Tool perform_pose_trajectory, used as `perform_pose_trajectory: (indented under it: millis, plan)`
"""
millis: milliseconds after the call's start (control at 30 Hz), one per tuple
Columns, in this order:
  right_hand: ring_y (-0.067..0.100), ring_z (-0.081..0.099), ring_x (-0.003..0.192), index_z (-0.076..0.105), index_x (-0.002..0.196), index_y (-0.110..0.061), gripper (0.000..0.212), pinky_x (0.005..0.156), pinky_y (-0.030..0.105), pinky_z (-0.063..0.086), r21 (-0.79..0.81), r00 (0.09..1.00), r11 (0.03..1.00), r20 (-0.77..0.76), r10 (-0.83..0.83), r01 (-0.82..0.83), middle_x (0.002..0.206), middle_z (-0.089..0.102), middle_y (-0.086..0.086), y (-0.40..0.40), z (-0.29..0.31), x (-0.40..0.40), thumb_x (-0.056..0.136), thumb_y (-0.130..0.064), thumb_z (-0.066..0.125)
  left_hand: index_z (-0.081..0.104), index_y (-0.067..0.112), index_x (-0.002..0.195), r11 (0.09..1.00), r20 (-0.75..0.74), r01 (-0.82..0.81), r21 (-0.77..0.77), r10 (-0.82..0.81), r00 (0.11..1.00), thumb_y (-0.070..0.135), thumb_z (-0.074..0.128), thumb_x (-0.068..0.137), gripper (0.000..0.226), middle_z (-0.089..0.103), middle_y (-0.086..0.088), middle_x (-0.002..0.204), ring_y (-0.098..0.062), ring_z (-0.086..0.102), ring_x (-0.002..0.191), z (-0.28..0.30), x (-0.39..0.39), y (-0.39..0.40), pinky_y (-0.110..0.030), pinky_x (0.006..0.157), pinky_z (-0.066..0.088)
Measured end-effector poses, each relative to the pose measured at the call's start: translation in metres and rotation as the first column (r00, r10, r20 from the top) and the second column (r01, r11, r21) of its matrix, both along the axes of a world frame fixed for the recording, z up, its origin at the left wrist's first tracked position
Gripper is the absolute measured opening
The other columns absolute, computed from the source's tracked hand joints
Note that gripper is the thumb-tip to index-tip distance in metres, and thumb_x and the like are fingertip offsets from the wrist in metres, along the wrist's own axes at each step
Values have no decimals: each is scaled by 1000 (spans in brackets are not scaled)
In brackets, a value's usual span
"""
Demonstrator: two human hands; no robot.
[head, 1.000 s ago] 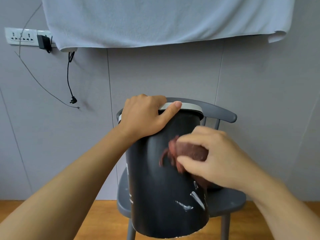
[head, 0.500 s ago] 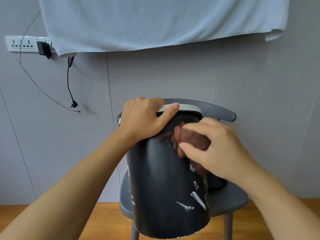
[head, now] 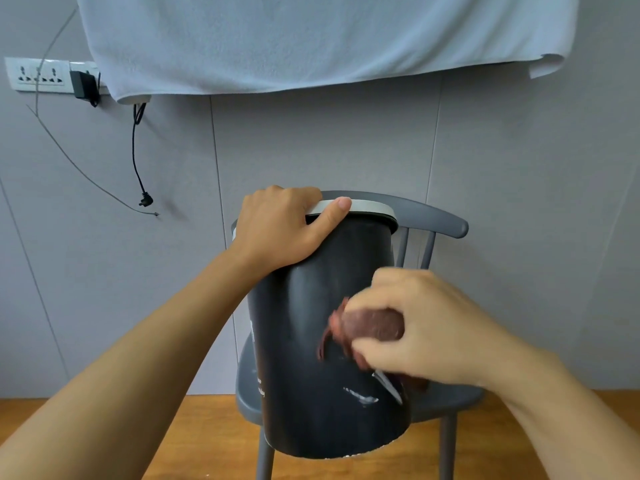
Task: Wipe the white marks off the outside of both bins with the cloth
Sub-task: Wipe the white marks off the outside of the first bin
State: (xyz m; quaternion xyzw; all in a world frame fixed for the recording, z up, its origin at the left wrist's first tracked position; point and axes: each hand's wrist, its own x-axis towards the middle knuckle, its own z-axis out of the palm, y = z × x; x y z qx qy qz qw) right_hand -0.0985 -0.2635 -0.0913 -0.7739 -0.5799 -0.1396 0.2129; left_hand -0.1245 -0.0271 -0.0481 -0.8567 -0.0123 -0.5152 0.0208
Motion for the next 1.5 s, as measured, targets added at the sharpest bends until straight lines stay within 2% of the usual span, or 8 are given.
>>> perform_pose_trajectory:
  millis: [167, 367, 567, 767, 867, 1067, 1267, 1500]
  plan:
    - [8, 58, 90, 72, 123, -40, 42, 71, 30, 53, 359, 995, 927, -25, -100, 103, 95, 57, -16, 3, 1, 9, 84, -54, 65, 29, 18, 57, 1000, -5, -4, 17, 4, 1000, 68, 37, 95, 64, 31, 3, 44, -15, 32, 42, 2, 1, -2, -29, 47, 20]
    - [9, 49, 88, 70, 122, -38, 37, 67, 30, 52, 187, 990, 980, 112, -85, 63, 93, 50, -13, 16, -17, -1, 89, -54, 64, 28, 19, 57, 1000, -5, 4, 5, -4, 1000, 66, 40, 96, 63, 30, 4, 44, -13, 31, 43, 1, 4, 3, -29, 47, 20]
    - [6, 55, 82, 59, 83, -49, 12, 60, 19, 43, -167, 997, 983, -7, 80, -80, 83, 53, -16, 7, -31, -10, 83, -56, 68, 29, 14, 59, 998, -40, -20, -54, 18, 999, 70, 37, 93, 66, 32, 0, 47, -25, 36, 49, 2, 6, 9, -33, 51, 28]
    - [8, 62, 93, 73, 124, -35, 41, 73, 22, 56, 278, 993, 958, -117, -32, 63, 100, 62, -15, 2, -32, 2, 87, -52, 72, 28, 13, 58, 996, -46, -28, -88, 24, 999, 69, 38, 93, 67, 33, -1, 48, -28, 37, 51, 3, 8, 17, -33, 51, 25]
    - [10, 58, 95, 72, 124, -36, 38, 73, 26, 57, 188, 996, 980, -77, -50, 63, 102, 60, -14, 3, -41, 2, 88, -48, 73, 29, 14, 58, 997, -52, -16, -73, 12, 999, 69, 38, 94, 66, 33, -1, 49, -28, 37, 53, 3, 11, 19, -33, 51, 22]
    - [4, 55, 80, 56, 76, -58, 13, 60, 15, 33, -240, 995, 966, -1, 96, -93, 85, 52, -16, -13, -47, -8, 79, -56, 68, 29, 12, 60, 996, -61, -29, -89, 23, 998, 70, 38, 92, 67, 34, -2, 50, -30, 37, 56, 4, 14, 18, -35, 53, 23]
    - [5, 61, 93, 74, 118, -41, 36, 72, 19, 54, 219, 989, 975, -145, 16, 17, 97, 59, -19, -14, -41, 4, 84, -52, 72, 30, 11, 60, 997, -56, -22, -74, 18, 998, 71, 37, 92, 68, 35, -5, 51, -33, 40, 56, 5, 15, 18, -35, 53, 26]
    - [7, 54, 83, 75, 105, -40, 22, 67, 14, 38, 32, 999, 999, -26, 26, -26, 84, 51, -16, -5, -55, -5, 84, -48, 76, 27, 12, 60, 996, -53, -19, -92, 14, 998, 71, 39, 92, 68, 32, -4, 50, -32, 37, 56, 4, 16, 19, -35, 53, 23]
